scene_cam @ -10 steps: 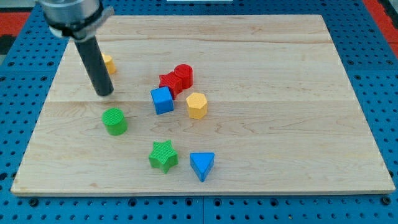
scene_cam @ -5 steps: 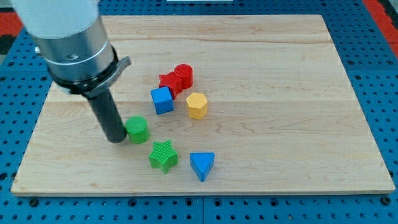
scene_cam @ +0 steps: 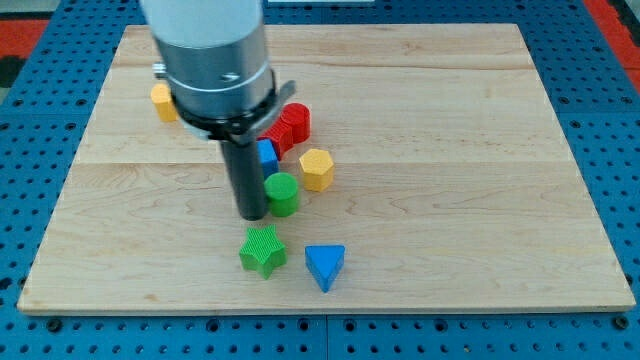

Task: Place the green circle to the bottom left of the yellow heart

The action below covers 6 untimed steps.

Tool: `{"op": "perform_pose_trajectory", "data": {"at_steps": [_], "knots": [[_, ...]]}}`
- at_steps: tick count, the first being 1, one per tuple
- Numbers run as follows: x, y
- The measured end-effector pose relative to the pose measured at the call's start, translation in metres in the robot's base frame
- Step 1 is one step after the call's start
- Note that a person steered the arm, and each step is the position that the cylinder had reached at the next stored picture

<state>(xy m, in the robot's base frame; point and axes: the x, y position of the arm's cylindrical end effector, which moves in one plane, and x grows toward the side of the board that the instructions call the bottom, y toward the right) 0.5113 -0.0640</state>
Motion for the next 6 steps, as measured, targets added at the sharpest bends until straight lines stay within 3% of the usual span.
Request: {"op": "perform_pose_trajectory", "data": {"at_steps": [1, 3, 5, 6], "knots": [[0.014, 0.023], [0.000, 0.076], [-0.014, 0.004], [-0.020, 0.039]]}}
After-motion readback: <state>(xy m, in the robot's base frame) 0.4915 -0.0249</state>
